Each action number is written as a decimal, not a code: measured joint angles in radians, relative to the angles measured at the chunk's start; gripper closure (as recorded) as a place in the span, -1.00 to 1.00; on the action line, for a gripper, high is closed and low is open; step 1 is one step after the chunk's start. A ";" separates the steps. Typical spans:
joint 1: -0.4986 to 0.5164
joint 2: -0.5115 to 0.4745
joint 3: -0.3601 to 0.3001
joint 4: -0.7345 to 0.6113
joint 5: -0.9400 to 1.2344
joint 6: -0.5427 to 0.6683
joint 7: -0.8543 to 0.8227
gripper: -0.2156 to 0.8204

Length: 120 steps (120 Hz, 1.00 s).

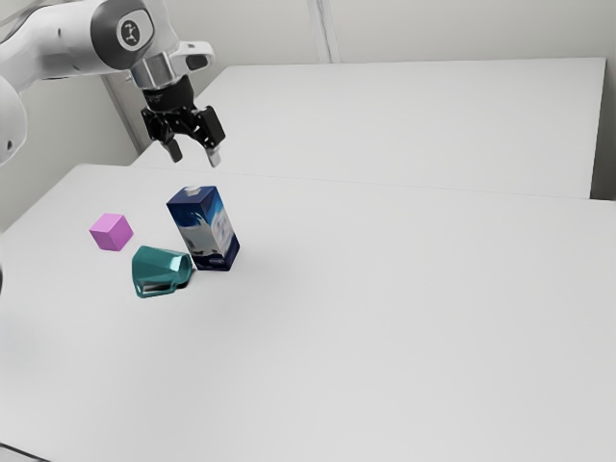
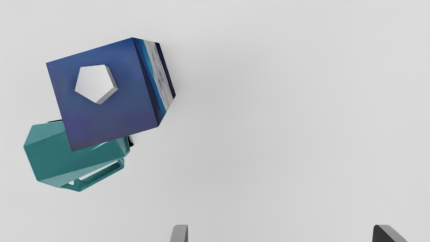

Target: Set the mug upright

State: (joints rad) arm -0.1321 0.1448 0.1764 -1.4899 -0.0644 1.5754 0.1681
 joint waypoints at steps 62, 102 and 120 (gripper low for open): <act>0.001 -0.109 0.073 -0.095 -0.115 -0.059 0.020 -0.58; -0.032 -0.129 0.394 -0.225 -0.360 -0.132 0.200 -0.58; 0.083 -0.095 0.450 -0.241 -0.417 -0.140 0.295 -0.58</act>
State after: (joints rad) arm -0.0495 0.0494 0.6268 -1.7313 -0.4813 1.4353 0.4630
